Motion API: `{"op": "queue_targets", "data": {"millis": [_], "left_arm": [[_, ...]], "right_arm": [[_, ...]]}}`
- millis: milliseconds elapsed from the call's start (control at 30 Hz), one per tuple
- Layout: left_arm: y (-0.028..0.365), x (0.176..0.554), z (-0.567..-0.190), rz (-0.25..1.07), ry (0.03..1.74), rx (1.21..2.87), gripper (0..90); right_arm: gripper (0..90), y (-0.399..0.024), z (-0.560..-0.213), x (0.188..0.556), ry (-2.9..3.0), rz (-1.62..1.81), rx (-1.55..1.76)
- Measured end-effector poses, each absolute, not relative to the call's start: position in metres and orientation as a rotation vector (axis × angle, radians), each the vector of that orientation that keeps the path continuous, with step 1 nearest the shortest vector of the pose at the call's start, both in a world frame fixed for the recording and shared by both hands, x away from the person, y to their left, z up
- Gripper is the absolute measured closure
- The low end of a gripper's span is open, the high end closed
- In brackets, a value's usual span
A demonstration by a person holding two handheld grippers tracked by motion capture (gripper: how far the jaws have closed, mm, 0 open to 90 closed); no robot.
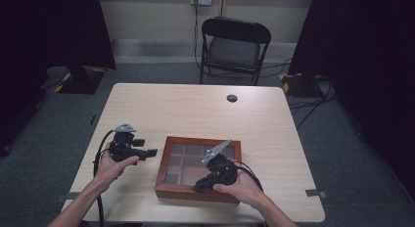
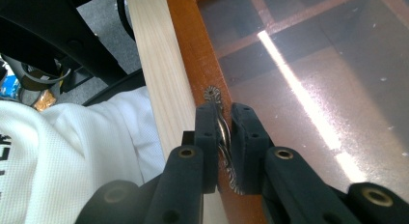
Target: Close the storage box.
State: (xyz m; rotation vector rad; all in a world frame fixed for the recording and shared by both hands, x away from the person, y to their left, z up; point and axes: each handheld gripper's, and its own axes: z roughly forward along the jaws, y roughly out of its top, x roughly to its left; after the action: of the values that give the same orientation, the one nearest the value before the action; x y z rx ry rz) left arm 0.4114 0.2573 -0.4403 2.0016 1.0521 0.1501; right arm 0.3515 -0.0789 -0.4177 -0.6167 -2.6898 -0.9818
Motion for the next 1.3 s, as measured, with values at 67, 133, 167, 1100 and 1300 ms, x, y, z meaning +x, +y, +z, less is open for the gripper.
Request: {"op": "queue_targets", "data": {"millis": [67, 133, 167, 1100, 1300], "left_arm": [[0.257, 0.411, -0.439, 0.152, 1.050, 2.002, 20.6], [0.256, 0.409, -0.438, 0.144, 1.041, 1.995, 20.6], [0.254, 0.408, -0.437, 0.144, 1.034, 1.997, 20.6], [0.299, 0.409, -0.452, 0.212, 1.232, 2.045, 21.2], [0.300, 0.415, -0.470, 0.219, 1.299, 2.089, 20.8]], "right_arm": [[82.3, -0.078, -0.421, 0.351, -2.696, -0.967, -0.617], [82.3, -0.078, -0.422, 0.351, -2.690, -0.967, -0.621], [82.3, -0.078, -0.422, 0.351, -2.687, -0.968, -0.620], [14.6, -0.232, -0.426, 0.389, -2.510, -1.188, -1.805], [14.6, -0.261, -0.458, 0.394, -2.533, -1.059, -1.961]]}}
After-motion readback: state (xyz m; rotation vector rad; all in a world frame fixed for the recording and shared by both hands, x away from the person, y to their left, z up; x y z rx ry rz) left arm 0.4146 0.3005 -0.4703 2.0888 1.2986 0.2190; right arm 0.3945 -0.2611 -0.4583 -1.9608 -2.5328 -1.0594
